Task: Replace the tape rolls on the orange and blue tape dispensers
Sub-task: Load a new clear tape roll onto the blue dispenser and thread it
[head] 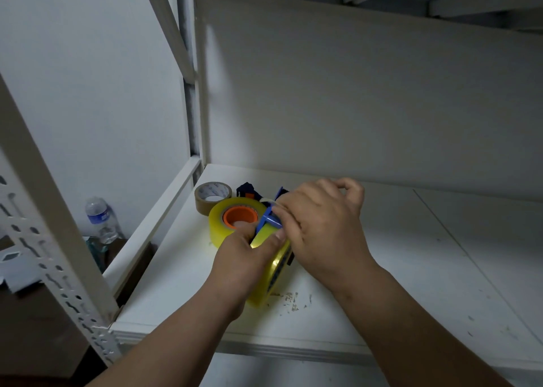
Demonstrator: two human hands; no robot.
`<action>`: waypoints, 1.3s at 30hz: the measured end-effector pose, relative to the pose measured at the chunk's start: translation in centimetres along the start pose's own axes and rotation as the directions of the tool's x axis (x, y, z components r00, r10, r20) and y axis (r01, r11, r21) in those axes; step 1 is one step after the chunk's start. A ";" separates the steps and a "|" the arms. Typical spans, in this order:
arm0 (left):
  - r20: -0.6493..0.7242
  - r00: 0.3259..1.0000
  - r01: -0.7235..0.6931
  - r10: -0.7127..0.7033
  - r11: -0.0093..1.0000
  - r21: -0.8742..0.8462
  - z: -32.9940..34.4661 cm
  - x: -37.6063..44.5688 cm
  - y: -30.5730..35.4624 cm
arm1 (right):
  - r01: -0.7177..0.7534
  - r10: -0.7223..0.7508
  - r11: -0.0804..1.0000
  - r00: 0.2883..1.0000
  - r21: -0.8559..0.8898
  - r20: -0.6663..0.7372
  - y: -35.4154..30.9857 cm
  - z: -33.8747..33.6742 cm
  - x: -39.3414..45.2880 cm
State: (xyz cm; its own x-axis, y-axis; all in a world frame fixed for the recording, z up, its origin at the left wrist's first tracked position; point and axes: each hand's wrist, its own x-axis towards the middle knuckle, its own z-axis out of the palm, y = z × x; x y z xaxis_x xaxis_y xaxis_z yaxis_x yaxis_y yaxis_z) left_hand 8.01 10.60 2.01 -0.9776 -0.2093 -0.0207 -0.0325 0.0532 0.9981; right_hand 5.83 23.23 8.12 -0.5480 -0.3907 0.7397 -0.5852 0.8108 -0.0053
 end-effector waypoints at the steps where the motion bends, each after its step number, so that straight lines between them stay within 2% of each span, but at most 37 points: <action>1: -0.002 1.000 0.005 -0.005 1.000 -0.006 -0.1 -0.1 0.0 | -0.039 0.040 0.999 0.999 0.029 -0.014 -0.2 -0.2 0.1; 5: -0.039 0.999 0.014 -0.014 1.000 -0.010 -0.2 0.0 -0.3 | -0.125 0.133 0.984 0.990 0.126 -0.051 -0.2 -1.3 0.5; 10: -0.068 0.998 -0.003 0.010 0.995 0.098 -0.2 -0.2 -0.5 | -0.119 0.123 0.989 0.992 0.083 -0.041 -0.1 -1.9 0.9; 15: -0.086 0.996 0.005 0.009 0.987 0.163 -0.4 -0.1 -0.9 | -0.266 0.281 0.949 0.957 0.168 -0.071 1.0 -2.1 1.5; 17: -0.040 0.999 0.017 -0.012 0.992 0.127 -0.7 -0.3 -0.9 | -0.309 0.325 0.931 0.944 0.194 -0.055 1.3 -1.8 1.7; 21: 0.198 0.973 0.132 -0.116 0.989 -0.069 -1.5 -1.0 -1.1 | -0.366 0.375 0.905 0.927 0.215 0.000 2.1 -1.5 2.3; 25: 0.261 0.959 0.145 -0.113 0.984 -0.106 -1.5 -1.4 -1.7 | -0.338 0.348 0.912 0.938 0.234 0.001 2.1 -1.7 2.3; 32: 0.183 0.981 0.081 -0.059 0.990 -0.114 -1.0 -1.2 -1.9 | -0.304 0.331 0.921 0.940 0.243 -0.079 1.8 -2.7 2.9; 39: 0.068 0.998 0.003 0.002 0.997 -0.072 -0.4 -0.6 -2.2 | -0.331 0.372 0.902 0.921 0.277 -0.113 2.3 -2.8 2.9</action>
State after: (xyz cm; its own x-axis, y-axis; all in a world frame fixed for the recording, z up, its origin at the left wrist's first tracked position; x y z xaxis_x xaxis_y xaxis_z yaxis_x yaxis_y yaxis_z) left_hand 8.76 10.26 -0.11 -0.9895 -0.1425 -0.0228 -0.0204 -0.0178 0.9996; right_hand 4.62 25.17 12.16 -0.6552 -0.0086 0.7554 -0.5125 0.7397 -0.4361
